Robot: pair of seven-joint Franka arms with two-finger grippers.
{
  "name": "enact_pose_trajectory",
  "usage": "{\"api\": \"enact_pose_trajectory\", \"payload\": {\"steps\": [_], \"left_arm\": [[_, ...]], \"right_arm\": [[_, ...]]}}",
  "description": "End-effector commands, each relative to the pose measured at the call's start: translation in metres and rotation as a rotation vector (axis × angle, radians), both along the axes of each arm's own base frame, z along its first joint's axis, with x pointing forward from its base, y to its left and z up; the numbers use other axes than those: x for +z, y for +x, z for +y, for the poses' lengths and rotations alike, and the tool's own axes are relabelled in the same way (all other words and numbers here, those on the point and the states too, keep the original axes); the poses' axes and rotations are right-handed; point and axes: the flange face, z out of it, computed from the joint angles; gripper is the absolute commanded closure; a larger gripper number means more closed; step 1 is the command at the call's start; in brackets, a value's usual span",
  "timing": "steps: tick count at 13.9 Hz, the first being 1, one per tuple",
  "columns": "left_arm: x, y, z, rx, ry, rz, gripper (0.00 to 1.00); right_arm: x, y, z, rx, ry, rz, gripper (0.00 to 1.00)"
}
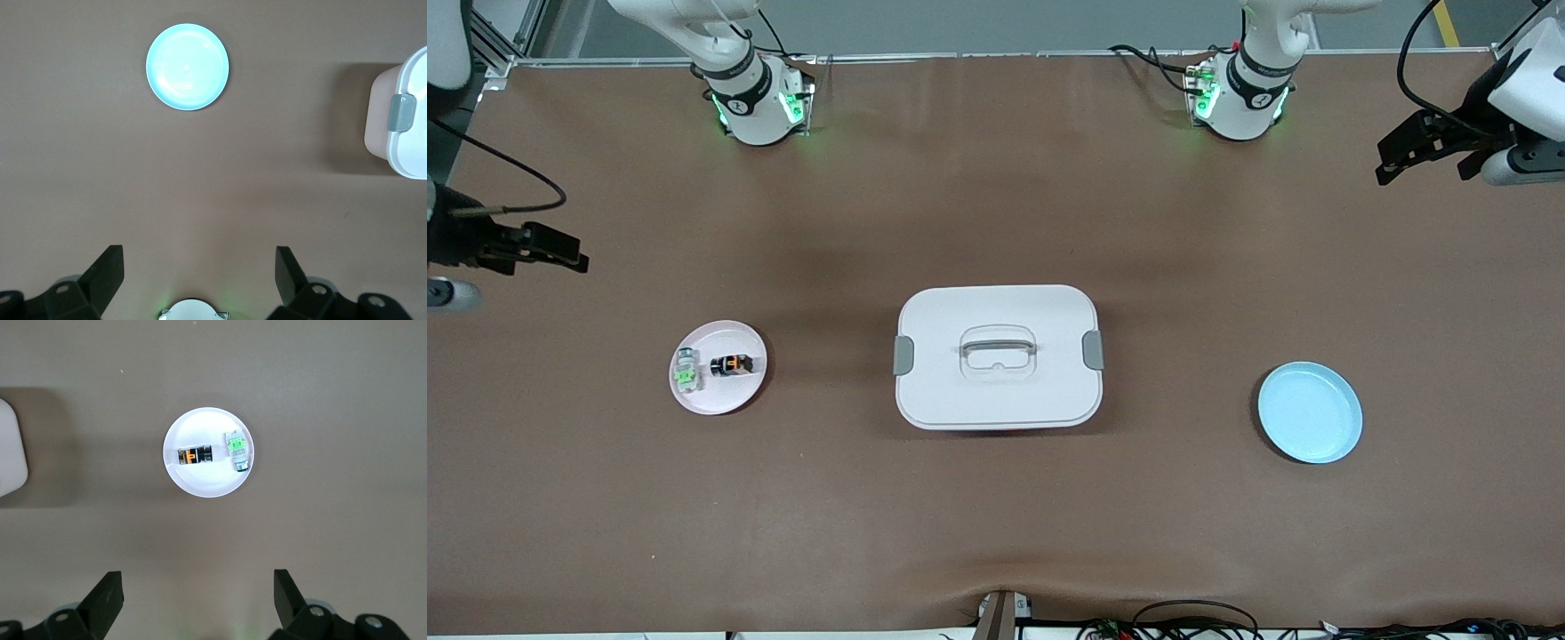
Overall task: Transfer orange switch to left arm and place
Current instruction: 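Move the right gripper over the pink plate toward the orange switch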
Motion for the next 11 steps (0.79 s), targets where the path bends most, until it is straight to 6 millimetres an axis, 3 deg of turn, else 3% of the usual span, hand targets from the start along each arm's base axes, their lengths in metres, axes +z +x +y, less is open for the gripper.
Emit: {"api": "enact_pose_trajectory", "payload": {"steps": [1, 8, 11], "left_arm": [[0.003, -0.002, 0.004, -0.012, 0.004, 0.004, 0.0], [0.001, -0.002, 0.005, -0.01, 0.005, 0.007, 0.0], [0.001, -0.002, 0.004, -0.012, 0.005, 0.007, 0.0]], "right_arm": [[-0.022, 0.004, 0.003, -0.007, -0.005, -0.013, 0.0], [-0.108, 0.004, 0.006, -0.078, 0.066, -0.065, 0.0], [-0.155, -0.004, 0.007, -0.103, 0.057, -0.088, 0.0]]}}
